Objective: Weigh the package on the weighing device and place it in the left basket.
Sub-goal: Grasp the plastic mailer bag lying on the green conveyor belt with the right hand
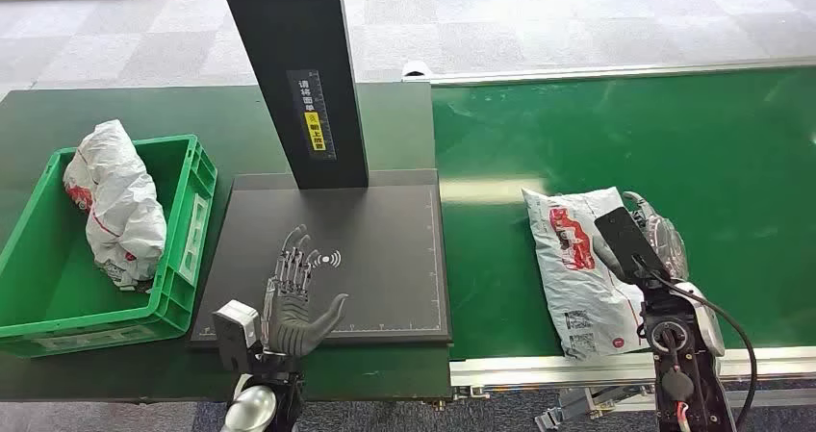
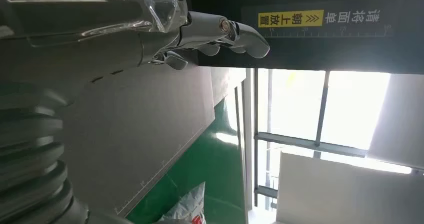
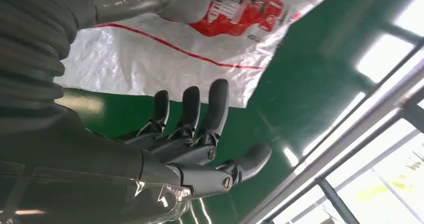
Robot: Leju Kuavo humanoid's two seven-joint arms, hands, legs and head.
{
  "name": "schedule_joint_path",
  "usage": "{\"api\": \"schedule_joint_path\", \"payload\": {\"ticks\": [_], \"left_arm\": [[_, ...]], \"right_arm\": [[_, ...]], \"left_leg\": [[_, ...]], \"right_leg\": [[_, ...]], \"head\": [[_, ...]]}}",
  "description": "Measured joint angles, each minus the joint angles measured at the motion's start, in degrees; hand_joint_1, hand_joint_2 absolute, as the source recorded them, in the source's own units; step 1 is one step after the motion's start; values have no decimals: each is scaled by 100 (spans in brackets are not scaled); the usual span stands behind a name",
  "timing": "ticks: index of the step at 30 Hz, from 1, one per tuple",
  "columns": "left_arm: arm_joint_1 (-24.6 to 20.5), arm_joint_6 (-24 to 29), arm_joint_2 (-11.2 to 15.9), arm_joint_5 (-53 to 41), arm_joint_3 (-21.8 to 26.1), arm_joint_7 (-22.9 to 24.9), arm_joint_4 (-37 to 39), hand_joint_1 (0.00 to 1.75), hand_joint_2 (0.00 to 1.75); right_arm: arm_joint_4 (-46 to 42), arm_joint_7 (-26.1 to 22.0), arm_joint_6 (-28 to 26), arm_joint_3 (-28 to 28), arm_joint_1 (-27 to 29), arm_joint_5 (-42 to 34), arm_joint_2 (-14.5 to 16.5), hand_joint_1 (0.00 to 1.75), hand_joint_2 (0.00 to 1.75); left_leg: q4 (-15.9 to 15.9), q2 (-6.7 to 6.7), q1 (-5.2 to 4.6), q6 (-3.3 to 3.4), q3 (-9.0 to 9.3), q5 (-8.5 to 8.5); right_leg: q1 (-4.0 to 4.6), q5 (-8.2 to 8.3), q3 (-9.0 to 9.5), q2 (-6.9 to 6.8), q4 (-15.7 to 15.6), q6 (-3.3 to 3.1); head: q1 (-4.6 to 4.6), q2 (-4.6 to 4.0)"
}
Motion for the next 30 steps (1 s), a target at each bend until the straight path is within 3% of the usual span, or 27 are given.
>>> {"api": "schedule_joint_path", "payload": {"ticks": [10, 19, 23, 30], "left_arm": [[-90, -56, -13, 0, -13, 30, 39, 0, 175], [-129, -85, -16, 0, -35, 65, 116, 0, 175], [-131, -103, -15, 0, -36, 67, 150, 0, 175], [-134, -129, -15, 0, -37, 67, 207, 0, 175]], "right_arm": [[2011, 19, -248, 10, -490, 321, -3, 0, 175], [2873, 56, -229, 8, -624, 352, -4, 0, 175], [2995, 27, -219, 8, -641, 351, -2, 171, 175], [3056, -59, -191, -16, -669, 326, 1, 175, 175]], "left_leg": [[0, -2, 0, 0, -1, 0], [1, 0, 0, 0, 1, 0], [1, -1, 0, 0, 5, 0], [0, 5, 0, 0, 16, -1]], "right_leg": [[1, -1, -2, -2, 0, 0], [1, -1, -2, -1, -1, 0], [1, -1, 1, -1, -1, 0], [1, -1, 13, 0, -1, 1]], "head": [[0, 0], [0, 0], [0, 0], [0, 0]]}}
